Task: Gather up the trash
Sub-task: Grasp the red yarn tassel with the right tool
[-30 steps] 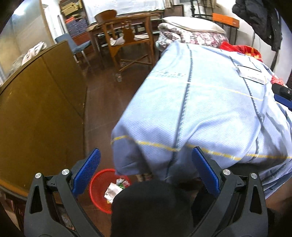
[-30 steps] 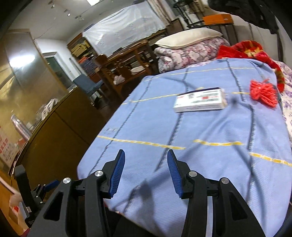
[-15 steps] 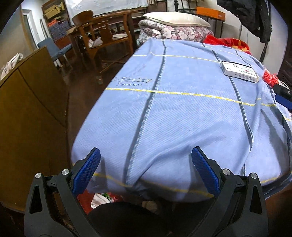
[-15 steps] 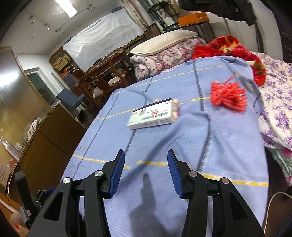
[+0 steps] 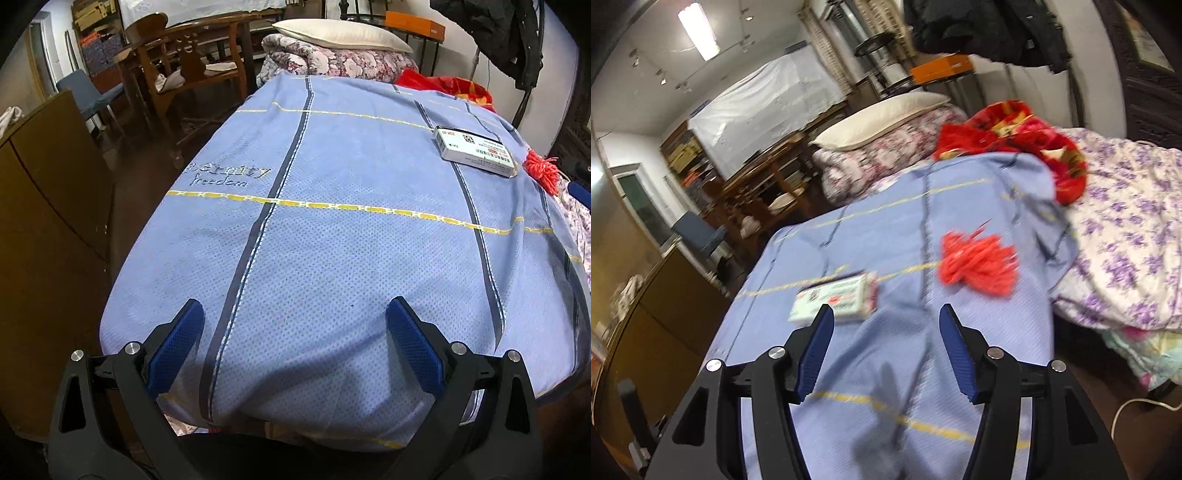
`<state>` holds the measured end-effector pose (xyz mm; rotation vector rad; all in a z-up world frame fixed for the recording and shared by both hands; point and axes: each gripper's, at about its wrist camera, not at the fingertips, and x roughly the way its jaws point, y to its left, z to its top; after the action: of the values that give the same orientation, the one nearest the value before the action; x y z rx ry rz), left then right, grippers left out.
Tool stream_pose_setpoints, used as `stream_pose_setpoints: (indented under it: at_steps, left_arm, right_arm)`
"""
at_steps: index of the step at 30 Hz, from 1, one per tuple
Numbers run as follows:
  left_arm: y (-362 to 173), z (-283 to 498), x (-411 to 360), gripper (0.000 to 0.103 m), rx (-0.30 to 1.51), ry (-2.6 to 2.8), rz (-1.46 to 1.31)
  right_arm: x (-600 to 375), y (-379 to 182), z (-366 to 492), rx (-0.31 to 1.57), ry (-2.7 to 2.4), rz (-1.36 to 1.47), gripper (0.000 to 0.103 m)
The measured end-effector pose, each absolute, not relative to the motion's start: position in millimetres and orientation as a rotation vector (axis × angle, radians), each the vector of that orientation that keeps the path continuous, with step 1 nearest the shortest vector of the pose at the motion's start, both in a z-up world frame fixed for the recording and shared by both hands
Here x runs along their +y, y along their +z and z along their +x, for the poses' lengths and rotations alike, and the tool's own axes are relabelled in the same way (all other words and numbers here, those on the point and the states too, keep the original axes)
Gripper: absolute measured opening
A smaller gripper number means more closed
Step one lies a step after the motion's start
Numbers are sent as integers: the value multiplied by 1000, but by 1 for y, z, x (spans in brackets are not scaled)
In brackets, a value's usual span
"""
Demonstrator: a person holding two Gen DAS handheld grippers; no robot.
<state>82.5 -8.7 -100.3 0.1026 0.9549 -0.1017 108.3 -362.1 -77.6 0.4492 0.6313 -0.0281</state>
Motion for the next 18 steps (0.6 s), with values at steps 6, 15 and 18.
stream_pose_setpoints:
  at_steps: [6, 15, 18]
  left_arm:
    - [-101, 85, -8, 97, 958, -114, 95]
    - [-103, 87, -6, 97, 953, -147, 106]
    - [-103, 87, -6, 97, 952, -148, 104]
  right_arm:
    - [-385, -76, 137, 636, -182, 359, 76]
    - [-389, -105, 192, 777, -150, 344, 44]
    - [-371, -104, 196, 774, -74, 333, 39]
